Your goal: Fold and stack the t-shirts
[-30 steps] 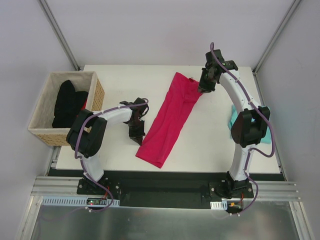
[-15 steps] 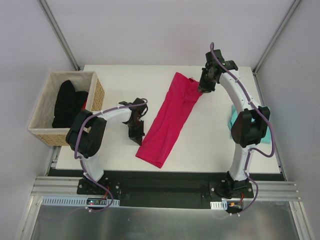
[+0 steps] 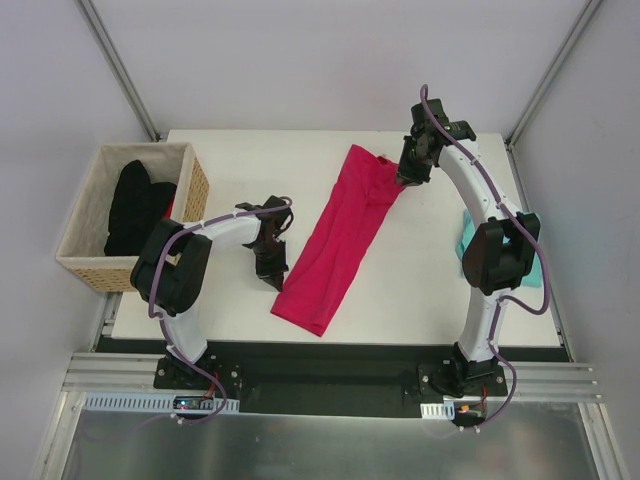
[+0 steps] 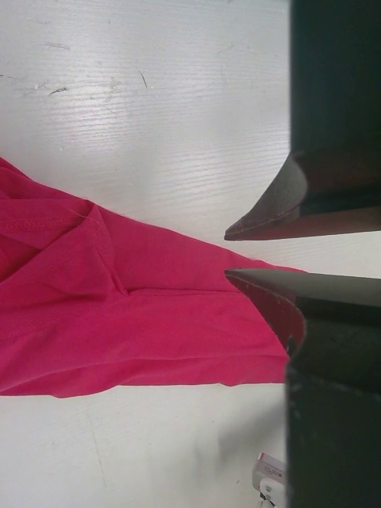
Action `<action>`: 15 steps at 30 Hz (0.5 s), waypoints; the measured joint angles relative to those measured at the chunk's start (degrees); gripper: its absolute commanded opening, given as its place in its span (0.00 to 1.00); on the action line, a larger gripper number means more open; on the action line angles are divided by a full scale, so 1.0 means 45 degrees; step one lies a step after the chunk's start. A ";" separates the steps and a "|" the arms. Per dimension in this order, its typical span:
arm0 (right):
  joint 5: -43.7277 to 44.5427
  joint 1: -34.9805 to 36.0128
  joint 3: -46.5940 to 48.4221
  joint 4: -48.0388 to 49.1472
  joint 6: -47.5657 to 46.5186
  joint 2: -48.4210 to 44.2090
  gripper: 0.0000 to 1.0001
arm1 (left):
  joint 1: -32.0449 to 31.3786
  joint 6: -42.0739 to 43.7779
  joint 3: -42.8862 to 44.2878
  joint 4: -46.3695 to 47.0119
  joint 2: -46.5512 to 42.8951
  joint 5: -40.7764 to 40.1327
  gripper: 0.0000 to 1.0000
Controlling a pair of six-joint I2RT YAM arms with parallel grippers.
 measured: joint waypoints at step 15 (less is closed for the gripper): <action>-0.0005 -0.0049 0.0000 0.0005 0.0000 0.0000 0.24 | 0.0000 -0.0131 -0.0049 0.0015 -0.0044 -0.0010 0.00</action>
